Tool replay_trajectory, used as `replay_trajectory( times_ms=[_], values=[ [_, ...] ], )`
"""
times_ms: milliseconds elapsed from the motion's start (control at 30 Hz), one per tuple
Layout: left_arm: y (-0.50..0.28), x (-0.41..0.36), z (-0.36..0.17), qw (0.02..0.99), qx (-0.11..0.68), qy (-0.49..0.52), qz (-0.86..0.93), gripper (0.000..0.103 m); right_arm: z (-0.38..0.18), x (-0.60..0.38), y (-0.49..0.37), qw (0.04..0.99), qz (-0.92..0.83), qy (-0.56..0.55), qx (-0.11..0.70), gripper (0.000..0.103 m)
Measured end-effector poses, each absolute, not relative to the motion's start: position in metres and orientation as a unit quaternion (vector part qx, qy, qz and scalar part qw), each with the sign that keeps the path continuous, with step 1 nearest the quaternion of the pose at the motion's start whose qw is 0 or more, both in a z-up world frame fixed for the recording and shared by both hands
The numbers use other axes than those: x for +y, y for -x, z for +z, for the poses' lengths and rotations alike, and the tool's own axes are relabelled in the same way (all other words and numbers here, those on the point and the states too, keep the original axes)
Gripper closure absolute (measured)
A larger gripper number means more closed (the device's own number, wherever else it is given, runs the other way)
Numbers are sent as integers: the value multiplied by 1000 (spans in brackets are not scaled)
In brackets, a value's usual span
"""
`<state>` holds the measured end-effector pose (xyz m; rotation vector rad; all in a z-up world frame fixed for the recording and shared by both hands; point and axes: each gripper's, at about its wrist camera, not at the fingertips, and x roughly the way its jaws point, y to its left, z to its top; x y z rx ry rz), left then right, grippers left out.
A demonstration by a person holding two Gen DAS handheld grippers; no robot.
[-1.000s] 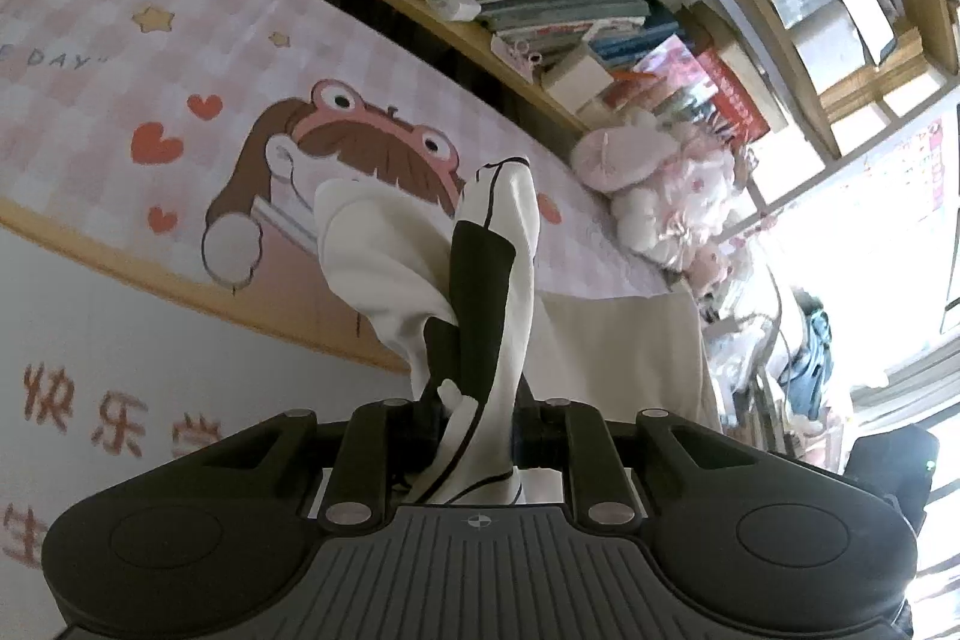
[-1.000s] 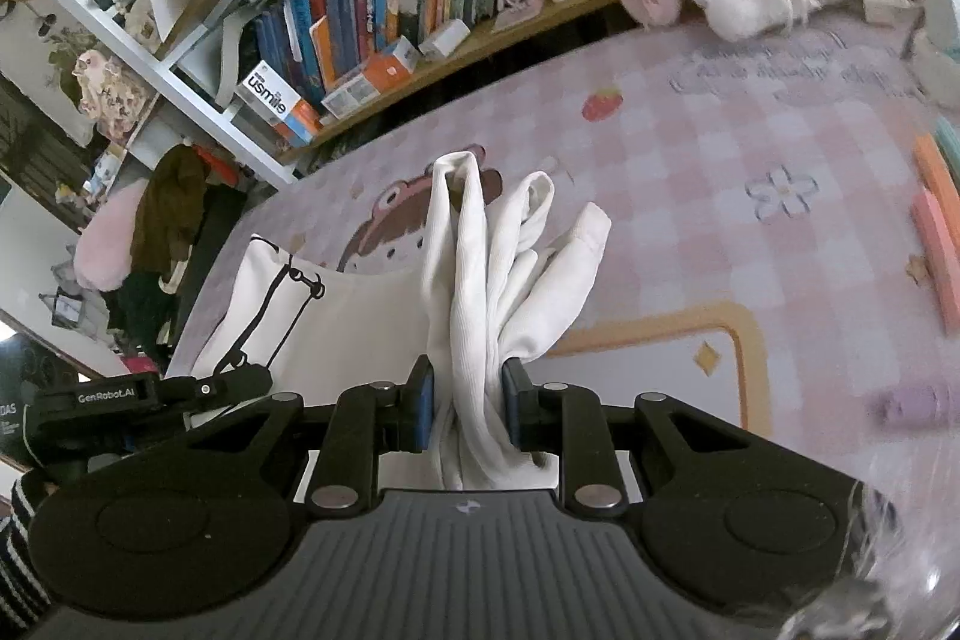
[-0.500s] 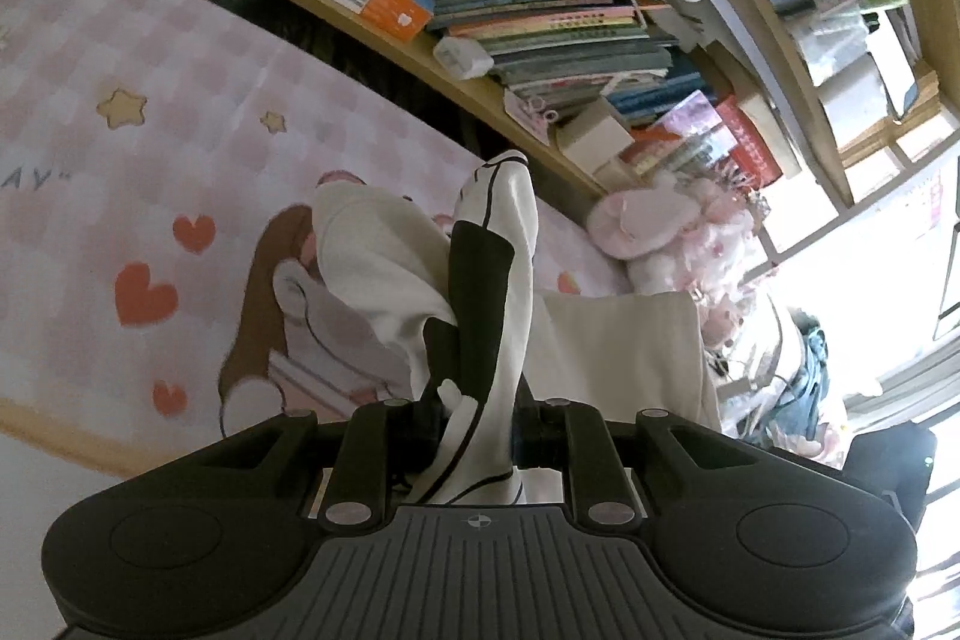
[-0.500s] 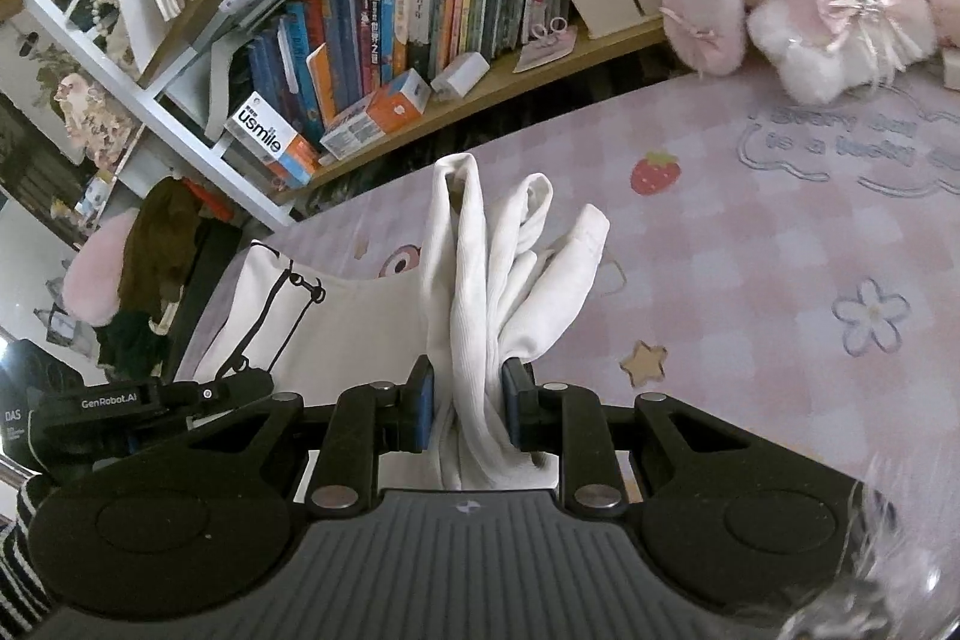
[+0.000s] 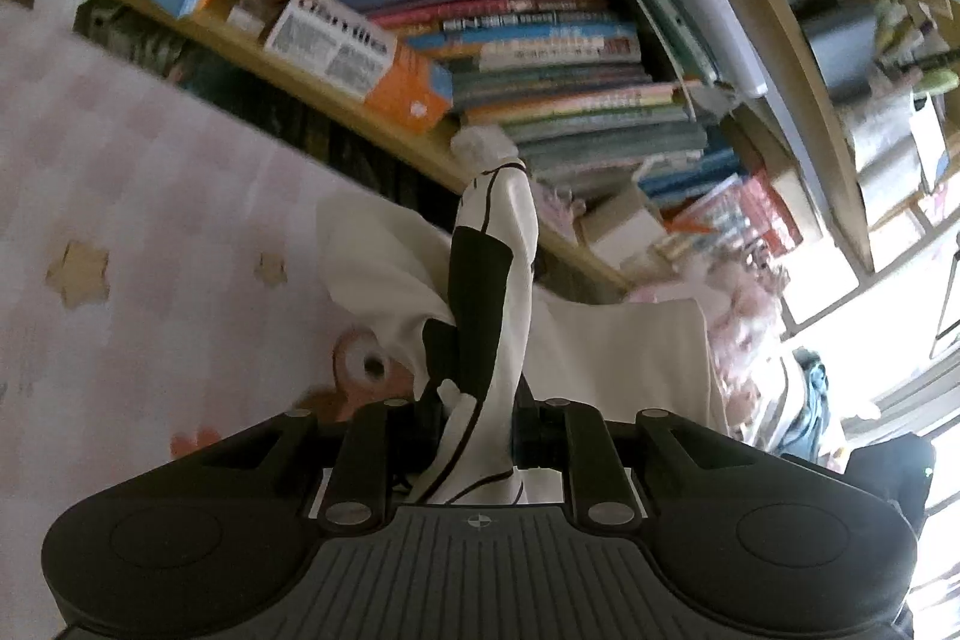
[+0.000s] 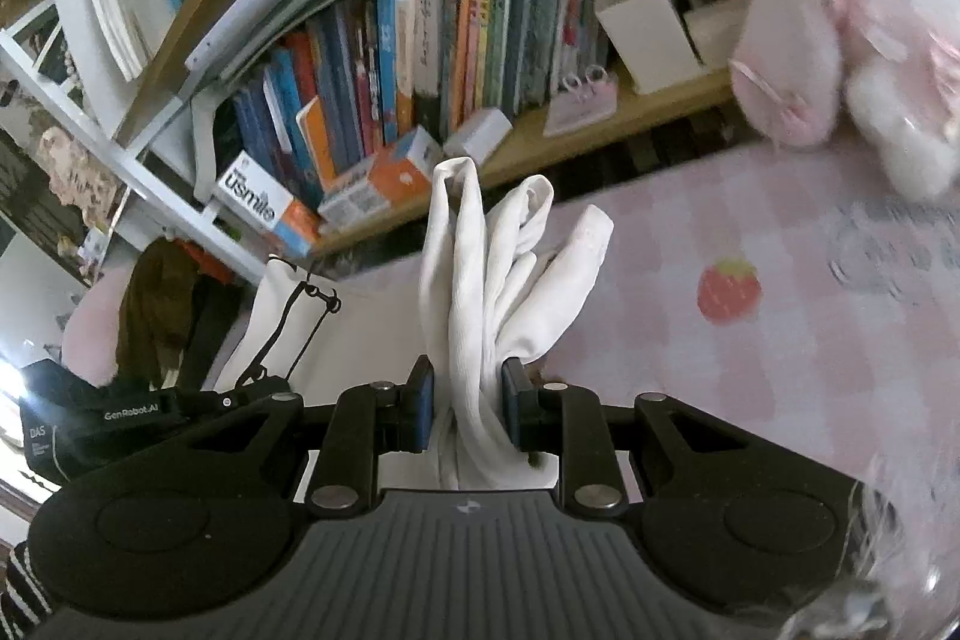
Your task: Fold clothes
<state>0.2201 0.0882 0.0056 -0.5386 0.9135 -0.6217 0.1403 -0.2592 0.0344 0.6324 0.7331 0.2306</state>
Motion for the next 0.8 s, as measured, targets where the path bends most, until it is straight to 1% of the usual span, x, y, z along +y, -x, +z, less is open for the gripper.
replay_trajectory(
  times_ms=[267,600,800],
  values=[
    [-256,87,1,822,420,254,-290,85,26,-260,-185,883,119,-294,345,82],
    [-289,88,-16,813,418,280,-291,85,6,-265,-215,882,109,-304,343,82],
    [-299,92,-42,805,440,289,-274,85,-19,-273,-220,868,76,-337,356,82]
  ],
)
